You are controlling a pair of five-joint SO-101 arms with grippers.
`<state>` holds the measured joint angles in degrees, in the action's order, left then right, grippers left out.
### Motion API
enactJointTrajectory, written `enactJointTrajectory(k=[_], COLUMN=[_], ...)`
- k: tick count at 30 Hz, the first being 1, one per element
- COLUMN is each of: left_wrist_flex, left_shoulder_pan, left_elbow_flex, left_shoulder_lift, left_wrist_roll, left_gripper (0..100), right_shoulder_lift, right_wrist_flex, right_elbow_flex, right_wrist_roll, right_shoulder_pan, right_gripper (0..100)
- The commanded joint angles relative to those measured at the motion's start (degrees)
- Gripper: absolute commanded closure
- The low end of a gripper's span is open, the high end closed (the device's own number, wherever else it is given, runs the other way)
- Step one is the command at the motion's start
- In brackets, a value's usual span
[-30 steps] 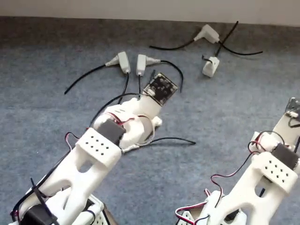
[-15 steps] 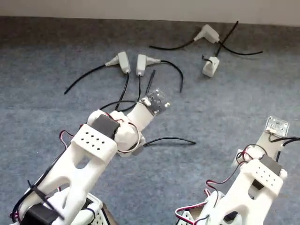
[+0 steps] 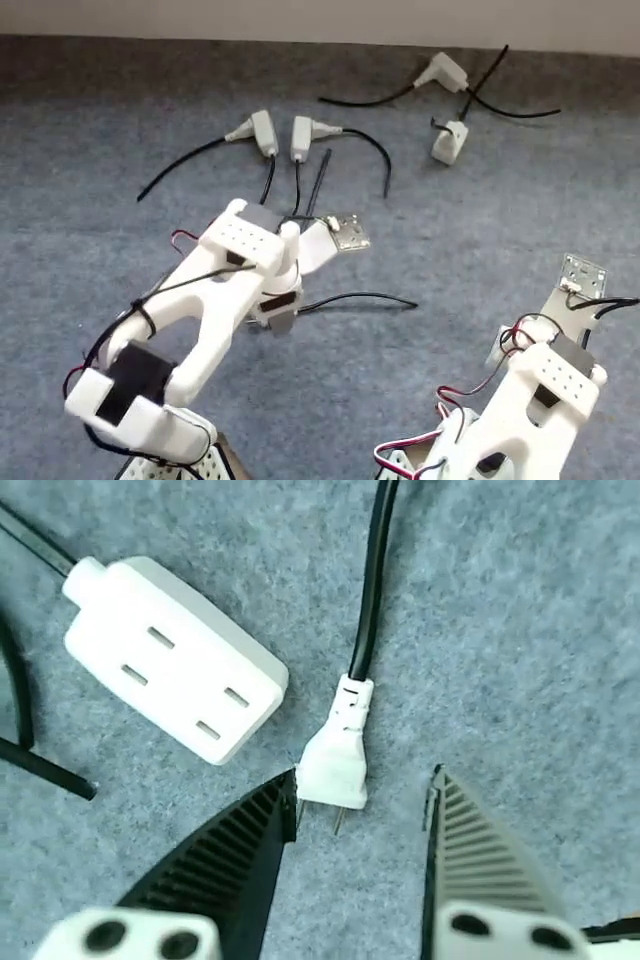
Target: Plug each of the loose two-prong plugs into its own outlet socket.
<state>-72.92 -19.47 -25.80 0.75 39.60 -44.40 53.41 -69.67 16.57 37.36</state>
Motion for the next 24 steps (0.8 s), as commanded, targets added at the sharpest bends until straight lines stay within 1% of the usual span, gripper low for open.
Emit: enactJointTrajectory(k=[1,11,14,18,24], left_wrist_flex=[-0.6,-1.0,-1.0,-1.1,-1.1], left_shoulder_pan=[0.7,0.8,0.8,0.8,0.7], left_elbow_flex=[3.7,6.3,6.4,6.3,6.4], left_shoulder_lift=[2.8,10.2,10.9,11.9,13.4], left_wrist_roll=[0.4,0.6,0.8,4.3,4.6], left_gripper=[78,78,83,87,94], right_shoulder_lift=[-0.5,-0.5,-0.5,-0.5,-0.5], right_wrist_flex=[-0.9,-0.9,-0.9,-0.9,-0.8], right_elbow_flex=[0.2,0.2,0.2,0.1,0.1], right_wrist_roll=[0.5,0.5,0.5,0.5,0.5], right_shoulder_pan=[0.0,0.0,0.2,0.3,0.5], right_gripper=[99.1,99.1,99.1,99.1,99.1])
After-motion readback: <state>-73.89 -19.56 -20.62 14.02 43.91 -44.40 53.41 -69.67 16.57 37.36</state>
